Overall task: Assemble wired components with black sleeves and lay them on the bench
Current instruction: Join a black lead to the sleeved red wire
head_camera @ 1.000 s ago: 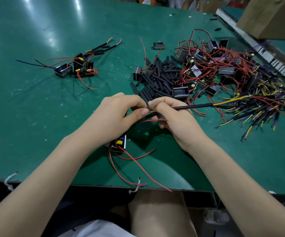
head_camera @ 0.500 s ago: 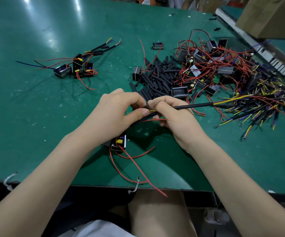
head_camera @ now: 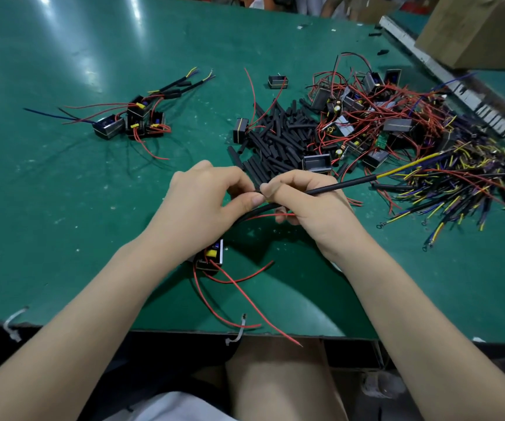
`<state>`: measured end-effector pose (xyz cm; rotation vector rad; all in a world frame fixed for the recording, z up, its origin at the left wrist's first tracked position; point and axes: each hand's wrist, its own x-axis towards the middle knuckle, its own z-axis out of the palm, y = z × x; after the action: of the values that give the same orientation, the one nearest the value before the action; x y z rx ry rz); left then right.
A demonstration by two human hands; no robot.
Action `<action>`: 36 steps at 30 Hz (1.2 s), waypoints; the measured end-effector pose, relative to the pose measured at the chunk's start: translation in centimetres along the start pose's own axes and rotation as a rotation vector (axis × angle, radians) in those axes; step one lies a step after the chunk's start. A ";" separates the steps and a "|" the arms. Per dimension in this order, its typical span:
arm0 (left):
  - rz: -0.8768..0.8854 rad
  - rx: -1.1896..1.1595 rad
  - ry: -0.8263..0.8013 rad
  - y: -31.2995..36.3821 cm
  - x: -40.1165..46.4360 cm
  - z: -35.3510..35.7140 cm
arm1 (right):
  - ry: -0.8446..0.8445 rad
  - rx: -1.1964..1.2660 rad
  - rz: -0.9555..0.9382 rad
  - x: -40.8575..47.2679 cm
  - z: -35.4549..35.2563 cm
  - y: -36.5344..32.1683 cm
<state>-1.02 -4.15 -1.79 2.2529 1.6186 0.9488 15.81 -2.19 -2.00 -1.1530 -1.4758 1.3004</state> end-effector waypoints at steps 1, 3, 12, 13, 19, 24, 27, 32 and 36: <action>0.012 0.007 -0.007 0.1 0.0 0.0 | -0.011 -0.020 -0.001 0.0 -0.2 0.1; 0.062 0.025 -0.033 0.1 0.0 0.0 | -0.049 -0.035 0.016 0.2 -0.5 0.2; 0.098 -0.087 -0.008 0.4 0.4 -0.2 | -0.138 -0.038 0.065 0.4 -0.9 -0.1; 0.054 -0.128 0.030 0.3 0.5 -0.2 | -0.127 -0.037 0.065 0.4 -0.8 -0.1; 0.035 -0.133 0.082 0.2 0.7 0.1 | 0.053 -0.026 -0.003 0.3 -0.1 0.1; 0.101 -0.089 -0.040 0.3 1.3 -0.1 | 0.039 0.059 0.087 0.6 -0.1 0.1; 0.128 -0.058 -0.080 0.3 1.4 0.0 | -0.020 0.105 0.148 0.8 -0.3 0.3; 0.183 -0.047 -0.056 0.4 1.4 0.1 | -0.018 0.123 0.159 0.9 -0.5 0.6; 0.174 -0.057 -0.044 0.4 1.5 0.0 | -0.043 0.089 0.125 0.9 -0.7 0.6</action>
<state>-0.43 -2.96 -0.98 2.3877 1.3783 0.9653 16.31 -1.10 -2.47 -1.1804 -1.3802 1.4694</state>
